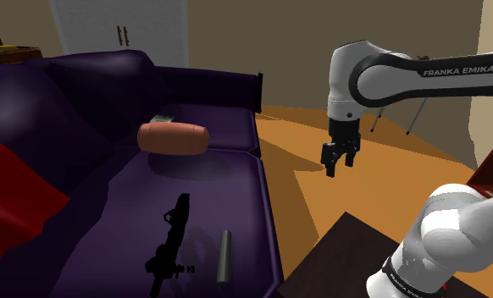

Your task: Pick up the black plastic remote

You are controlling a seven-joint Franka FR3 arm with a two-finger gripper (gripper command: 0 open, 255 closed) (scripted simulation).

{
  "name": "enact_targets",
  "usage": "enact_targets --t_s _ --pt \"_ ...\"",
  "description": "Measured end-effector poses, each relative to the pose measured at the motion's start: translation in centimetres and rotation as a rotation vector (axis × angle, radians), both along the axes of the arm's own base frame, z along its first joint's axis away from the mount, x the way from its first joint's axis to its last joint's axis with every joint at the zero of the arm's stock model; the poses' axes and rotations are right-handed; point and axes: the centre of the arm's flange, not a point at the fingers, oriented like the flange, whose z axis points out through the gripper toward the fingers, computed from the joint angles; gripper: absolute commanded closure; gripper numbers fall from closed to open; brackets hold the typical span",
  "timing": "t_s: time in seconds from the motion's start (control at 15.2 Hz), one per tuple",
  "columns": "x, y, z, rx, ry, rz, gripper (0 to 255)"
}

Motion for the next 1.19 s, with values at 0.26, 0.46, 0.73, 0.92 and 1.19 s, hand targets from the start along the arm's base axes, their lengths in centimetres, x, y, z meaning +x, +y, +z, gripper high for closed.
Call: enact_targets --t_s 0.26,0.46,0.73,0.92,1.19 --pt "0.9 3.6 -3.5 -0.012 -0.022 -0.072 0" --pt "1.6 6.1 -6.4 -0.021 -0.039 -0.126 0" --pt "3.1 9.7 -9.9 -0.032 -0.062 -0.198 0" --pt "4.4 11.8 -12.5 -0.041 -0.079 -0.252 0" --pt "6.5 14.9 -16.0 -0.053 -0.103 -0.325 0"
